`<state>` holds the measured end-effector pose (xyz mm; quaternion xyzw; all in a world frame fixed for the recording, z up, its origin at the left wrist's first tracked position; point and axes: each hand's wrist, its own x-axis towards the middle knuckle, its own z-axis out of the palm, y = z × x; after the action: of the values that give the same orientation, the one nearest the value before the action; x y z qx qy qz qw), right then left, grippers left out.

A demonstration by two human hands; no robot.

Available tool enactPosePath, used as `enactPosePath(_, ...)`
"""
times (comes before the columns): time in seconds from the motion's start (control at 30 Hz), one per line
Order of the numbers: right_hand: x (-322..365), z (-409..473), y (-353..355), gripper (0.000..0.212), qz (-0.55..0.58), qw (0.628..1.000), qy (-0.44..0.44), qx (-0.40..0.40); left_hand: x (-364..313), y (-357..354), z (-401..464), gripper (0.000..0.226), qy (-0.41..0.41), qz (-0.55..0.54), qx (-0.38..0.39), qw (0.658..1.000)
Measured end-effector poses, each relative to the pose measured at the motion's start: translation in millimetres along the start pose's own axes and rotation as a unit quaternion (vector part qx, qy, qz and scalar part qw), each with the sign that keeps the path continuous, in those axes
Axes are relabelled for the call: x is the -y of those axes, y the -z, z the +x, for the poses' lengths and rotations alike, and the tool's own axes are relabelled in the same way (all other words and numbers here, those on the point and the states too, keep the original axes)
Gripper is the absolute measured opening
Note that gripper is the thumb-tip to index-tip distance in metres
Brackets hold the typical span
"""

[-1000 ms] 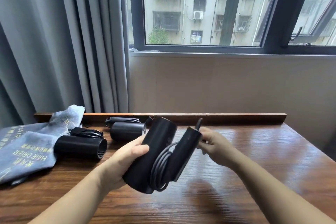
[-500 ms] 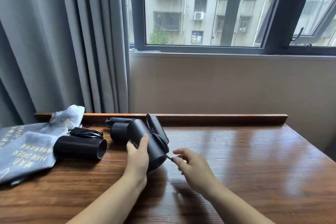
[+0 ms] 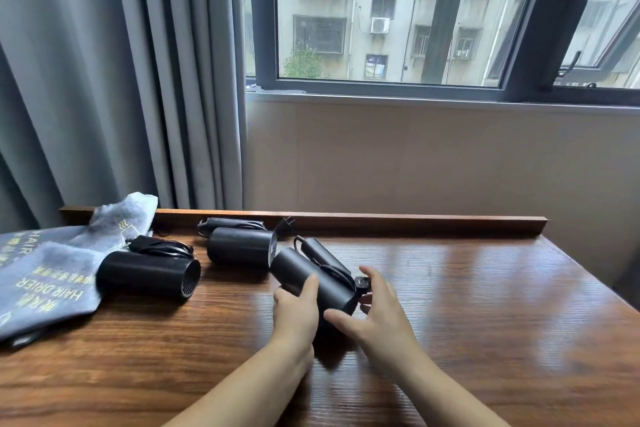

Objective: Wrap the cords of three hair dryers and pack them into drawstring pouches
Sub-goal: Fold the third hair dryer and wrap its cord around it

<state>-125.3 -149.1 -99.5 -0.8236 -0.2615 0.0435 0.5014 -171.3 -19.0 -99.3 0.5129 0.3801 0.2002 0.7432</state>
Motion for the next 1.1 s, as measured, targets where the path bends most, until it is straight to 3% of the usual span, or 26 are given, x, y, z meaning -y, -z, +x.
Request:
enactPosePath(0.07,-3,0,4,0.112,-0.041,0.999,0.016,0.003,2,1,0,0.067,-0.003,0.03,0.029,0.999)
enactPosePath(0.17,-8,5,10,0.104,-0.085,0.995,0.043,-0.005,0,4,-2,0.064,0.016,0.073,0.077,0.994)
enactPosePath(0.27,-14,15,19,0.098,-0.086,0.995,0.043,0.004,-6,9,-5,0.032,0.023,0.127,0.105,0.986)
enactPosePath(0.37,-25,25,27,0.103,-0.07,0.997,0.028,0.014,-8,19,-3,0.037,0.034,0.184,0.132,0.973)
enactPosePath(0.43,-33,31,32,0.105,-0.041,0.999,0.006,0.029,-11,24,-2,0.034,-0.007,0.251,0.146,0.957)
enactPosePath(0.5,-40,35,36,0.105,0.023,0.998,-0.026,0.053,-13,31,1,0.032,-0.151,0.392,0.121,0.899)
enactPosePath(0.57,-45,41,39,0.1,0.071,0.994,-0.034,0.081,-13,36,2,0.042,-0.33,0.507,0.085,0.792)
enactPosePath(0.6,-46,45,40,0.097,0.078,0.992,-0.034,0.091,-13,37,4,0.049,-0.384,0.533,0.09,0.749)
enactPosePath(0.63,-46,49,41,0.096,0.086,0.991,-0.034,0.097,-12,37,6,0.055,-0.397,0.549,0.105,0.728)
enactPosePath(0.77,-42,71,50,0.092,0.094,0.987,-0.056,0.118,-8,27,12,0.066,-0.36,0.559,0.17,0.728)
enactPosePath(1.1,-49,128,46,0.065,0.101,0.991,-0.056,0.072,2,5,40,0.075,-0.371,0.572,0.209,0.701)
